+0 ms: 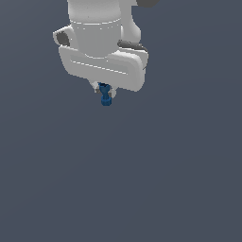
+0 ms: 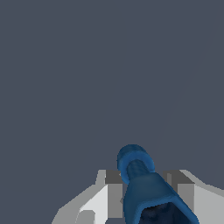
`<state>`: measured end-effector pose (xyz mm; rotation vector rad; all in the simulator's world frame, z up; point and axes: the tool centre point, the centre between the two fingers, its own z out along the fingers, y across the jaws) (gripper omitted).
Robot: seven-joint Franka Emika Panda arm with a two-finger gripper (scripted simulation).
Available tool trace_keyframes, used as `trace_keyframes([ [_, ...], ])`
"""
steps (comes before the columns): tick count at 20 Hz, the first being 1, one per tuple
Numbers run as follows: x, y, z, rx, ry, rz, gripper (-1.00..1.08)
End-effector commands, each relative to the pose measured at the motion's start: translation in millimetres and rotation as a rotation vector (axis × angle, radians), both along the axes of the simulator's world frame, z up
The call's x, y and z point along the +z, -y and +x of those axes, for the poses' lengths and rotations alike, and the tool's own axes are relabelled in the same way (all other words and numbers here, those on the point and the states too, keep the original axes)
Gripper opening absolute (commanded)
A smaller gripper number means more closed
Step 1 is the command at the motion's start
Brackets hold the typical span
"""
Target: Pick up the object and move it to a goal position.
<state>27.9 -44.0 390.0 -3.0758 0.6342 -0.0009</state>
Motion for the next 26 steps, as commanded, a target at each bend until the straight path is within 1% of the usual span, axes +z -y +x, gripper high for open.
trace_keyframes([
  [1,24.7,8.8,-0.8,0.0,-0.001,0.0,-1.0],
  [7,71.2,25.3,-0.4,0.001,-0.001,-0.001,-1.0],
  [12,96.8,34.1,0.5,0.001,-0.001,-0.001,-1.0],
  [19,115.9,41.1,1.8,0.001,-0.001,-0.001,-1.0],
  [26,121.7,43.1,2.7,0.001,-0.001,-0.001,-1.0],
])
